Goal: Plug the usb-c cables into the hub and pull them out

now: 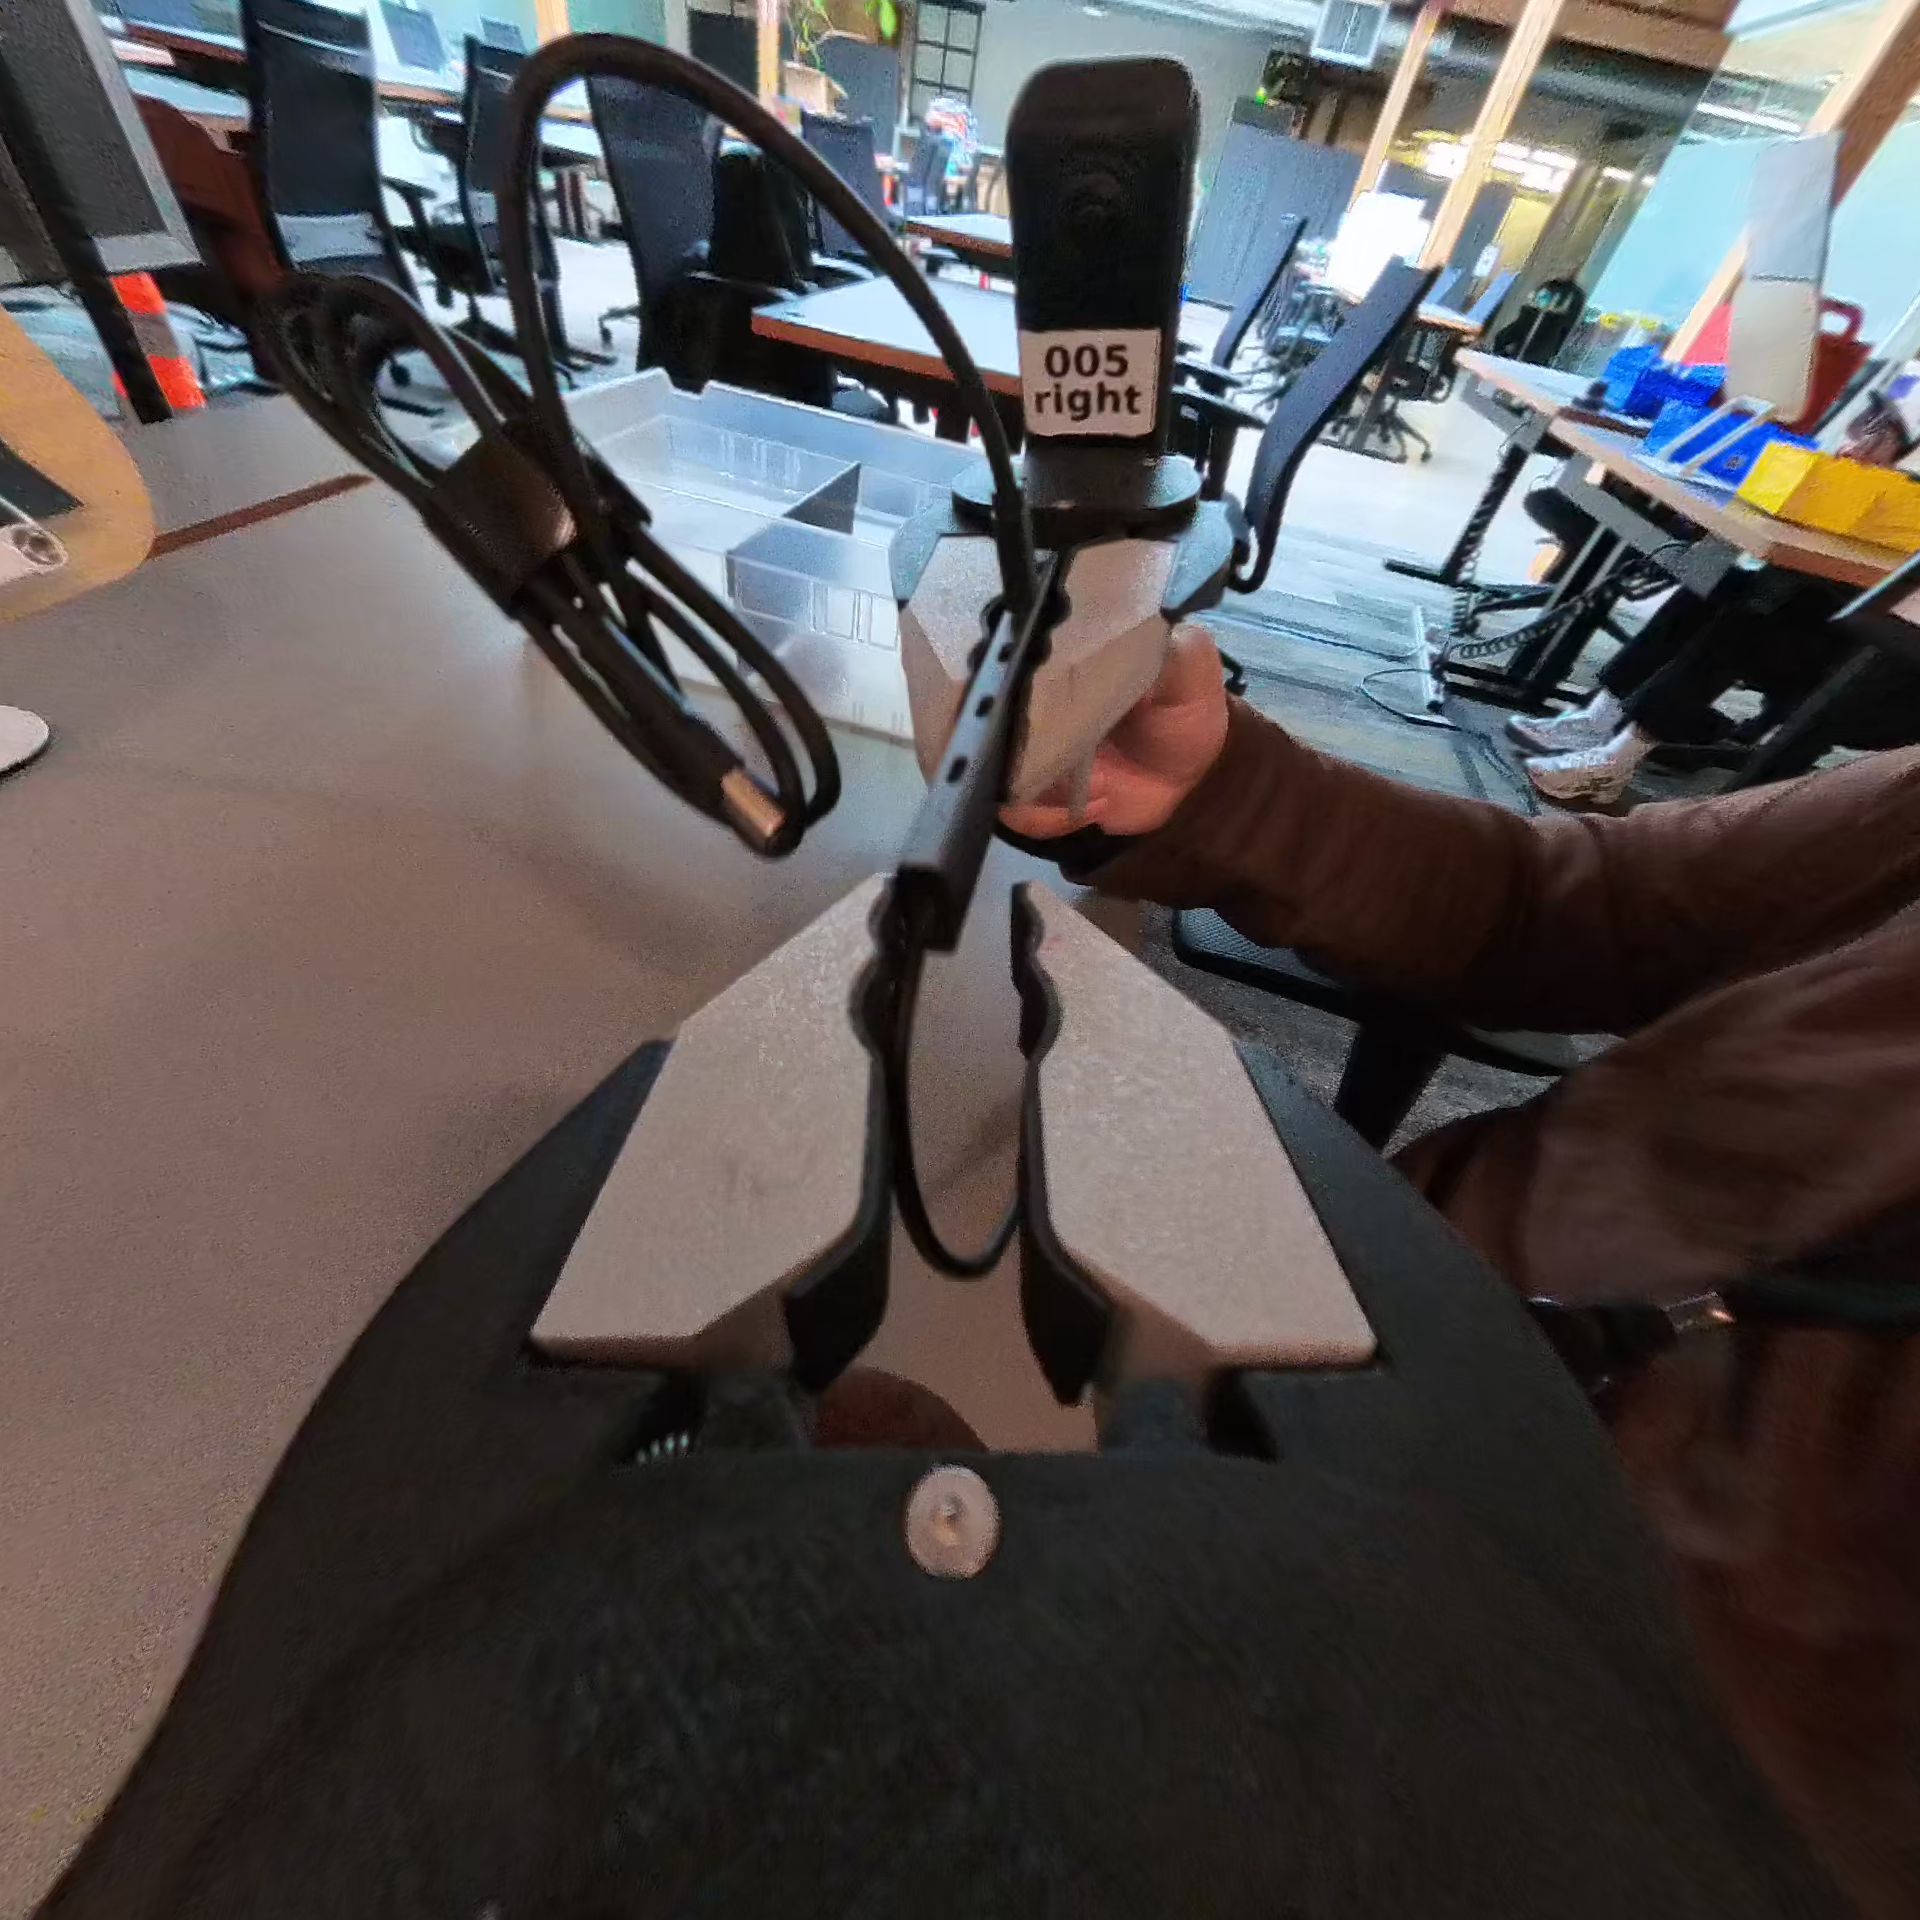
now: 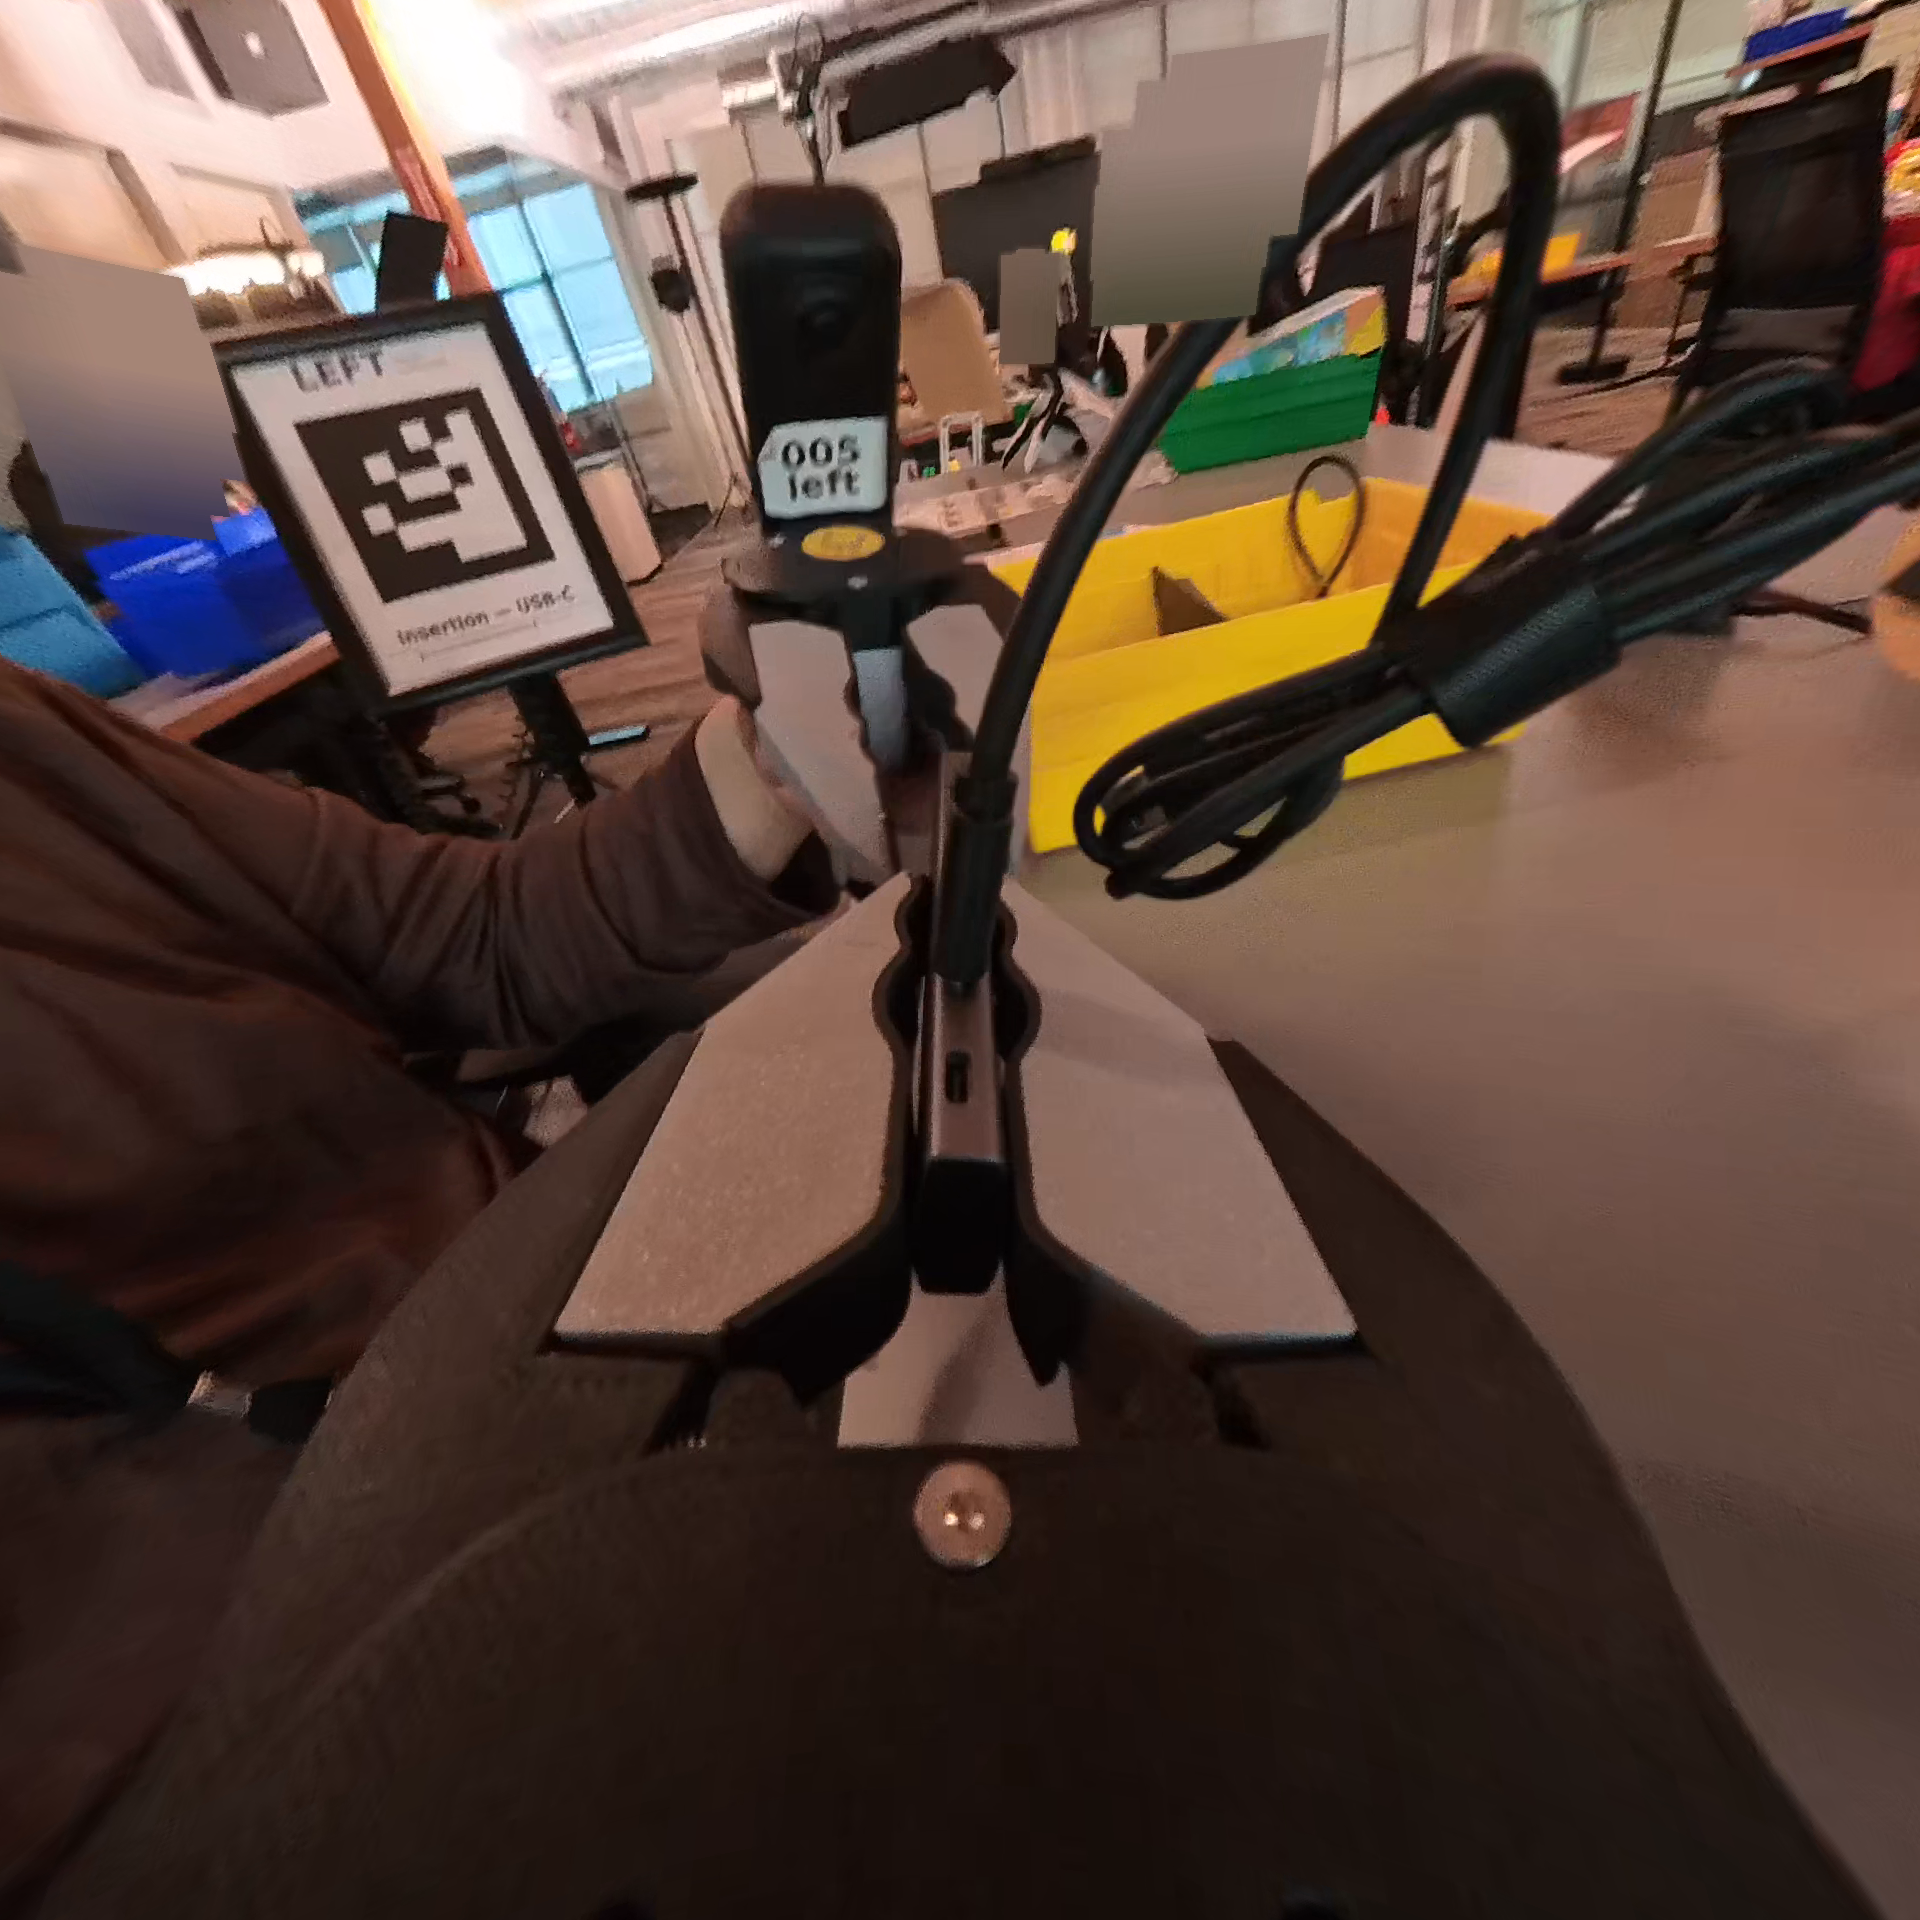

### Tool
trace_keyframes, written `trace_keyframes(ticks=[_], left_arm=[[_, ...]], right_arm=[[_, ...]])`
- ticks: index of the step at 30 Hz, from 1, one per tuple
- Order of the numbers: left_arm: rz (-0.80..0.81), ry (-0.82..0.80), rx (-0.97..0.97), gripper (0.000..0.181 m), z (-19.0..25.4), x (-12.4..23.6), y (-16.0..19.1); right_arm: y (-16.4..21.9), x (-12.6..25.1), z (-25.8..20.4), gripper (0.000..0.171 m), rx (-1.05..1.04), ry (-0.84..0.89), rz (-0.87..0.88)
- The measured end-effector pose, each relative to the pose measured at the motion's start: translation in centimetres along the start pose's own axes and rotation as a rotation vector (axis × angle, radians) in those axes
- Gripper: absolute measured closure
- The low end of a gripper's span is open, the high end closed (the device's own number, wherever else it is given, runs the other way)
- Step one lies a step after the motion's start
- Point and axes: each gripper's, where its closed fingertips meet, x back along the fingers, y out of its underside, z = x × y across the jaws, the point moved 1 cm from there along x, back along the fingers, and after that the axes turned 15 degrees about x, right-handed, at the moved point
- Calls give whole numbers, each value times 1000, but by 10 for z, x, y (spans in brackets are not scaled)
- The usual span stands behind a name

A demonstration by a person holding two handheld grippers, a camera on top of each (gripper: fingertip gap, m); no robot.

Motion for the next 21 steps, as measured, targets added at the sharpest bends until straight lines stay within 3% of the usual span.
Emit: trace_keyframes(ticks=[5, 9, 14, 17, 21], left_arm=[[-61, 34, -40, 173, 6, 2, 7], [-70, 9, -89, 174, 10, 11, 4], [-120, -21, -138, 173, 14, 14, 11], [-116, -104, -176, 170, 6, 11, 14], [-160, -88, -254, 171, 10, -2, 28]], right_arm=[[1, -8, -10, 165, -11, -68, -4], [8, 1, -6, 152, 1, -44, -87], [6, 11, -17, 164, 68, -103, -98], [6, 8, -16, 165, 98, -81, -95], [5, 1, -23, 165, 86, -134, -63]])
